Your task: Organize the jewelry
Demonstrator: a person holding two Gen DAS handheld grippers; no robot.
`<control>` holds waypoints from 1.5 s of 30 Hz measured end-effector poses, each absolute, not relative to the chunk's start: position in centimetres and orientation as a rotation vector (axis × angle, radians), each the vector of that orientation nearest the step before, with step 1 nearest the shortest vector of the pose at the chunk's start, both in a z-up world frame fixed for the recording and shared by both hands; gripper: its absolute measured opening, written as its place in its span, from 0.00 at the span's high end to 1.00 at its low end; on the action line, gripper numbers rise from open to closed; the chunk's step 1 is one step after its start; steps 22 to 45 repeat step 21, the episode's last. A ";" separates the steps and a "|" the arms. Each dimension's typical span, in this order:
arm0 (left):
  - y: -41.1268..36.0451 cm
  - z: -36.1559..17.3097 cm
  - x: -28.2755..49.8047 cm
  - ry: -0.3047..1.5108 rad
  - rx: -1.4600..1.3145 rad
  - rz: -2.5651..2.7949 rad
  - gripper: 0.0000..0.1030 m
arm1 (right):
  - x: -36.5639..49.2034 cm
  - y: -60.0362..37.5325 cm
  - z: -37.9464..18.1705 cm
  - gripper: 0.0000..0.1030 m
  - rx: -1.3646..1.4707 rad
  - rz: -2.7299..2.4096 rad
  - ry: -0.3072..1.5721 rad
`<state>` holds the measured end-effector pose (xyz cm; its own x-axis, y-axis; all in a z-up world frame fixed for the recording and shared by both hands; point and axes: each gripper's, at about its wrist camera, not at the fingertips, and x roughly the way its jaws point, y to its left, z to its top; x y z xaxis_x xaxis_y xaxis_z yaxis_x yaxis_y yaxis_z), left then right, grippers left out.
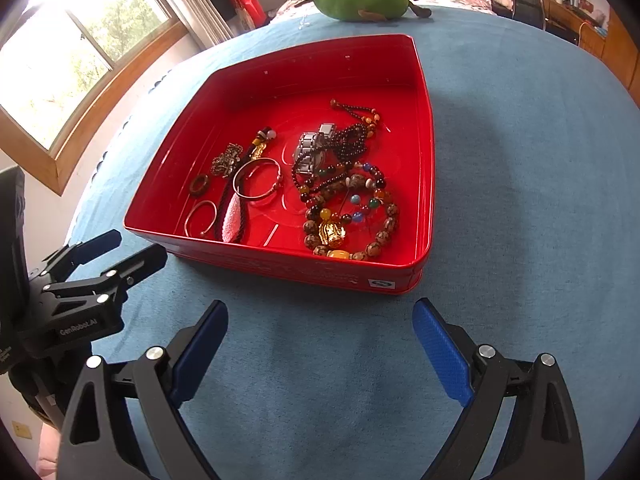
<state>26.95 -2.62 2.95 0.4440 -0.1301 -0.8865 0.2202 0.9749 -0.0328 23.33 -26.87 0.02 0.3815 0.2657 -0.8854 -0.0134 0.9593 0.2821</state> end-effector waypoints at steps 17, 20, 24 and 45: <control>-2.6 2.9 27.0 1.084 0.094 -0.210 0.07 | 23.3 -26.7 0.0 0.09 0.238 0.179 1.172; -2.8 2.9 27.0 1.083 0.098 -0.211 0.07 | 23.3 -26.8 0.0 0.09 0.237 0.180 1.172; -2.8 2.9 27.0 1.084 0.097 -0.210 0.07 | 23.3 -26.8 0.0 0.09 0.237 0.180 1.172; -2.8 2.9 27.0 1.084 0.097 -0.210 0.07 | 23.3 -26.8 0.0 0.09 0.237 0.180 1.172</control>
